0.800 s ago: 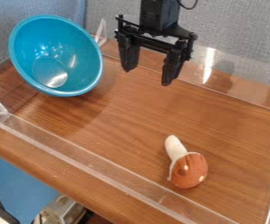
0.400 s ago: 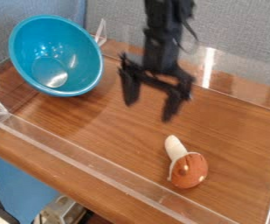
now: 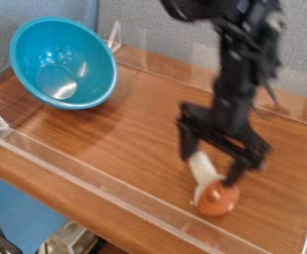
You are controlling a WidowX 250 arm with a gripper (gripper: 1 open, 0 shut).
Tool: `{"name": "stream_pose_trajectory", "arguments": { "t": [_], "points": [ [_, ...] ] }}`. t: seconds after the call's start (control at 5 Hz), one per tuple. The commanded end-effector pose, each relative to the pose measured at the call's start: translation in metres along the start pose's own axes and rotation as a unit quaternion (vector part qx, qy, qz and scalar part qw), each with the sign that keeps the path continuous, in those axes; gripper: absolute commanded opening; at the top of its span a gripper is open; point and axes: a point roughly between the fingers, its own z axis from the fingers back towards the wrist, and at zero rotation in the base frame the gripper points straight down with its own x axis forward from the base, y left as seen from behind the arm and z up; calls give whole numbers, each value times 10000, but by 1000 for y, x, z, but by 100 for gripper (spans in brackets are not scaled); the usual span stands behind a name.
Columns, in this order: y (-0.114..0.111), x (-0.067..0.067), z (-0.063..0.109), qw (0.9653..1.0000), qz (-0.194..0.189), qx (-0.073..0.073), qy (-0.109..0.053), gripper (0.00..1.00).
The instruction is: Put the mushroom in the blue bowl
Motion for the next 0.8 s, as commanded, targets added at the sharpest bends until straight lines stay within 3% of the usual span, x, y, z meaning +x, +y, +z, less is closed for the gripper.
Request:
{"name": "stream_pose_trajectory", "arguments": {
  "t": [0.0,0.2,0.4,0.6],
  "points": [
    [-9,4,-7,9997,7,193,-161,100],
    [-8,2,-15,9991,-172,364,-155,100],
    [-5,7,-18,9985,-248,444,-191,100],
    [-3,7,-21,9982,-285,476,-215,0]
  ]
}}
